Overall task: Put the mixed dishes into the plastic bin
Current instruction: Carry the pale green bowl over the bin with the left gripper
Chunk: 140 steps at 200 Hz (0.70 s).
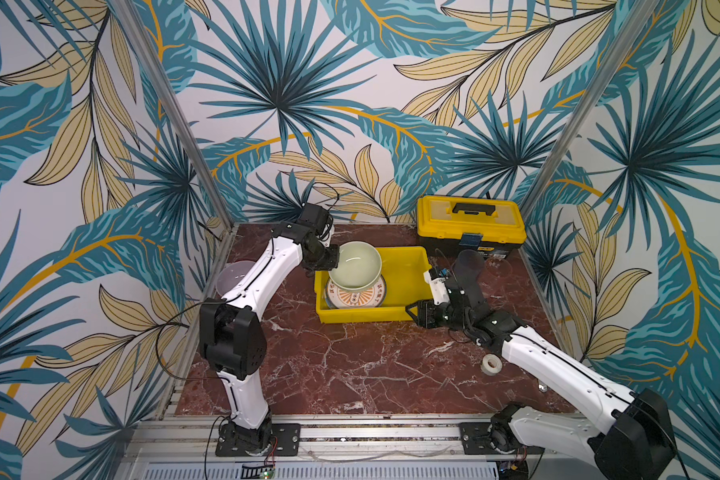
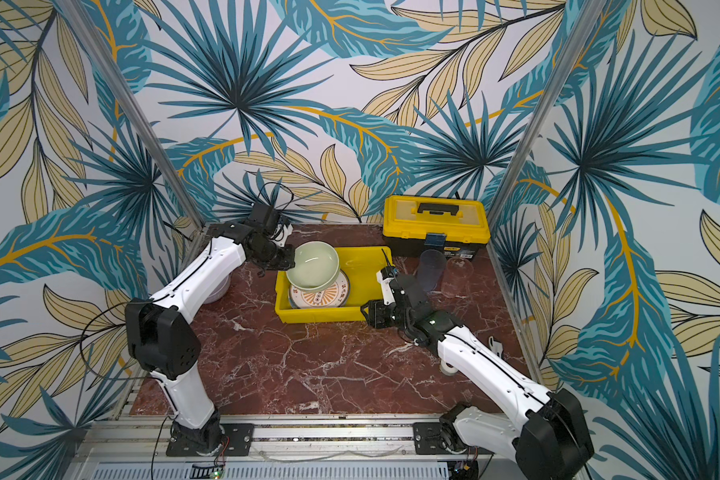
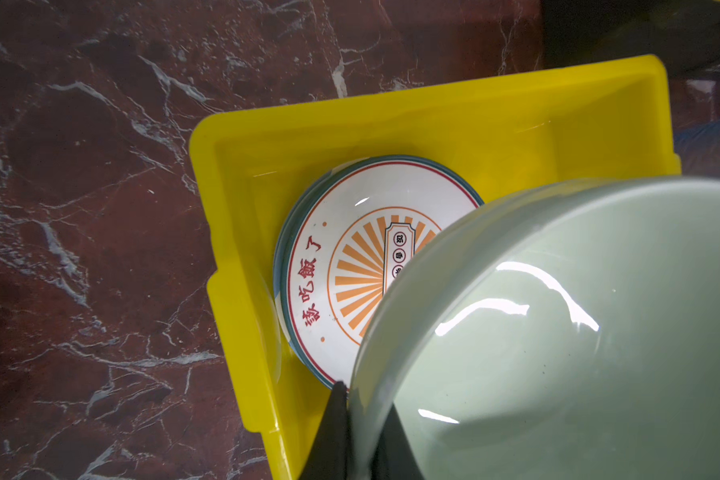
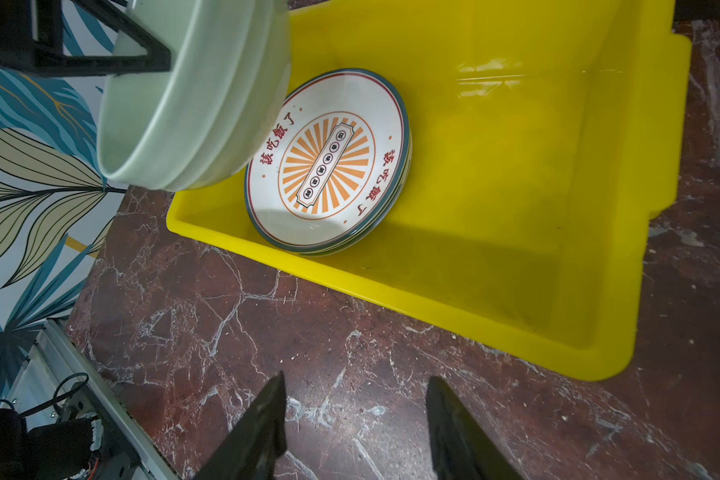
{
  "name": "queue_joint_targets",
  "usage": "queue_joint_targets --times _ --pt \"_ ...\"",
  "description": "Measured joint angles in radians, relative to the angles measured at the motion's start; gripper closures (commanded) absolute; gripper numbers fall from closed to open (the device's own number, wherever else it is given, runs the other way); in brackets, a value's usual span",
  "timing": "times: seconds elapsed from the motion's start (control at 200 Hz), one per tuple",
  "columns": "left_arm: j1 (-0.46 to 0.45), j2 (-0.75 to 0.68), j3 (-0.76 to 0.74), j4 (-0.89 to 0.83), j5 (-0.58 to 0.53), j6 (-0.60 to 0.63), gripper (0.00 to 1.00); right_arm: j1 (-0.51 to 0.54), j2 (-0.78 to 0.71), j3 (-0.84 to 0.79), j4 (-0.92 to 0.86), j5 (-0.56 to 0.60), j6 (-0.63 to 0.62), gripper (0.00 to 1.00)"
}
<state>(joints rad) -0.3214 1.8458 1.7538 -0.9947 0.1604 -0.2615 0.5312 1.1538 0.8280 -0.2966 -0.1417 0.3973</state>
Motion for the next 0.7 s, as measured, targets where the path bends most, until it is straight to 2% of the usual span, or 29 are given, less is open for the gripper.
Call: queue_joint_targets --times 0.701 --pt "-0.018 0.125 0.016 -0.001 -0.050 -0.001 1.00 0.000 -0.024 -0.035 0.008 -0.001 0.018 0.44"
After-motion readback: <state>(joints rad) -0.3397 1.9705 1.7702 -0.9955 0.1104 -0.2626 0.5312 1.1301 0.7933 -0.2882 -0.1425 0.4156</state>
